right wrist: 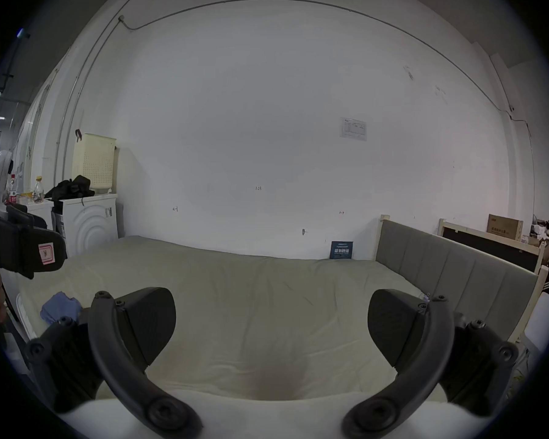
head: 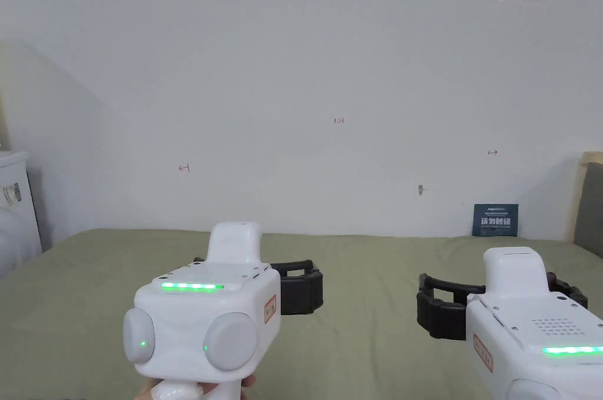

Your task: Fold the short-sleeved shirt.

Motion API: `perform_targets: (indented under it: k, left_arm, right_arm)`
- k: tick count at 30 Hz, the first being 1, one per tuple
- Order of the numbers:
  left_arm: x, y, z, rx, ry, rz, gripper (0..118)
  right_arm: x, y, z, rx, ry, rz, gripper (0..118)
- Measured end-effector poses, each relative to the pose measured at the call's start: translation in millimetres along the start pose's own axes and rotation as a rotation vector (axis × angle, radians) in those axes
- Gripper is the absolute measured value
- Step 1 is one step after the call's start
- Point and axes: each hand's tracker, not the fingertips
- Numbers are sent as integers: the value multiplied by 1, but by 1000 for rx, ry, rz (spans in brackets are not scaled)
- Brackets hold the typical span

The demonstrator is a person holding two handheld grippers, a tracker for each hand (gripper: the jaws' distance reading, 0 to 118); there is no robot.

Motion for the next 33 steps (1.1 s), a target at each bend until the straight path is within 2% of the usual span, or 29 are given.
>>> perform_targets:
  k: [5, 8, 11, 26, 33]
  left_arm:
    - [8, -1, 3, 35, 101, -91, 118]
    - [10, -1, 5, 49, 126, -88, 118]
    - [4, 2, 7, 53, 75, -68, 118]
    - [12, 2, 11, 72, 91, -112, 118]
    - [8, 3, 6, 55, 89, -87, 118]
  right_arm:
    - [-2, 1, 1, 4, 4, 15, 118]
    - [-2, 3, 1, 6, 8, 4, 118]
    - [-3, 4, 2, 7, 11, 6, 118]
    - [-2, 6, 5, 11, 16, 3, 118]
    - [-3, 5, 5, 7, 20, 5, 118]
